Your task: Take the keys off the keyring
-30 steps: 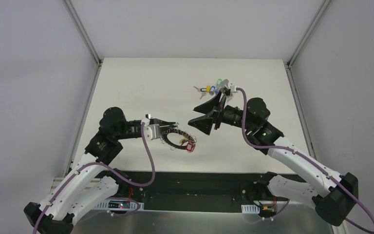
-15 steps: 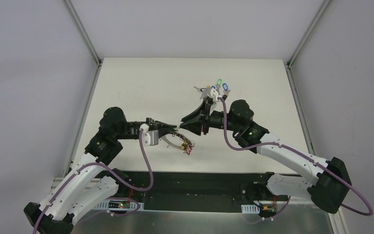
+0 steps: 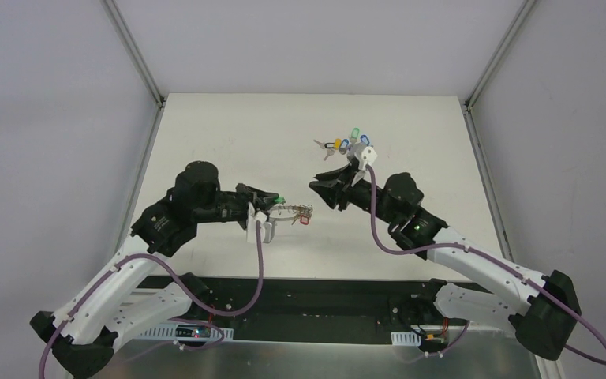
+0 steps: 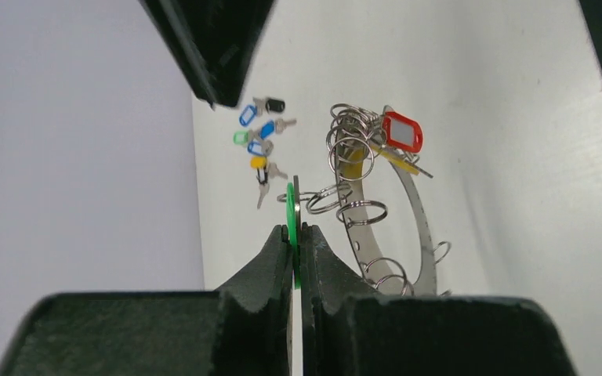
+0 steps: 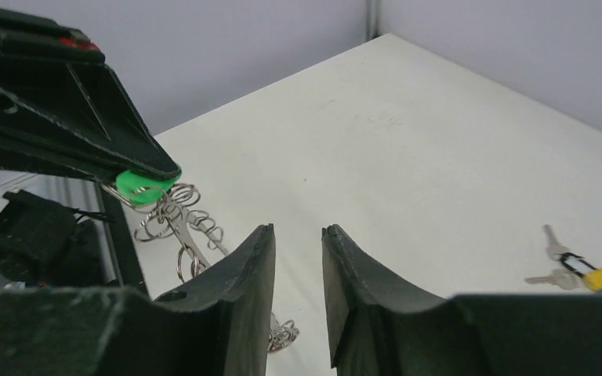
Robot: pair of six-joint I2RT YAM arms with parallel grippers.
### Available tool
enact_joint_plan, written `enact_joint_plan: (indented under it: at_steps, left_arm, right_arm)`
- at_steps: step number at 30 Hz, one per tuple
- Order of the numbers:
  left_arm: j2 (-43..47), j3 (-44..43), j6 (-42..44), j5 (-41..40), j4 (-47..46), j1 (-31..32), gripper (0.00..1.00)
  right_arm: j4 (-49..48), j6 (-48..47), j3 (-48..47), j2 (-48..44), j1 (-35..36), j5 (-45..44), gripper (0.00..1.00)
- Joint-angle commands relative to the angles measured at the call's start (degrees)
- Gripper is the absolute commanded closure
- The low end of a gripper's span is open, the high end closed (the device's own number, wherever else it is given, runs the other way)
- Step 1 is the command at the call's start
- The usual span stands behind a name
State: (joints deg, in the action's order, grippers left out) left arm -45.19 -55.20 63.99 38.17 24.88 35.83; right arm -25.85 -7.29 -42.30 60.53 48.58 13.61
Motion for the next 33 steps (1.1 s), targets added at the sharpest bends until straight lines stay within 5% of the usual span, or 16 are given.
enact_joint_plan:
  at_steps: [1, 6, 9, 16, 21, 33]
  left_arm:
    - [-3.5, -3.8, 14.0, -18.5, 6.7, 5.6, 1.0]
    - [-10.7, -8.3, 23.3, -35.8, 11.0, 11.8, 1.0]
    - [-13.7, -10.2, 26.8, -39.7, 11.3, 13.5, 1.0]
    - [-17.4, -15.0, 32.7, -40.5, 11.4, 16.7, 1.0]
    - [-17.8, -18.7, 35.4, -32.0, 11.3, 17.4, 1.0]
    - [-20.2, -19.1, 38.5, -26.1, 11.4, 23.0, 1.0]
  right_arm:
    - [0.8, -6.0, 1.4, -5.9, -0.2, -9.8, 0.66]
    - [4.4, -8.1, 2.1, -8.1, -0.8, -9.5, 0.65]
    - [4.8, -9.1, 2.9, -8.0, -1.2, -7.2, 0.65]
    - [3.7, -9.7, 3.9, -7.7, -3.8, -3.3, 0.64]
    - [1.2, -9.5, 5.1, -8.5, -5.4, 1.8, 0.61]
    - [-4.0, -7.1, 6.6, -11.9, -6.0, 3.0, 0.58]
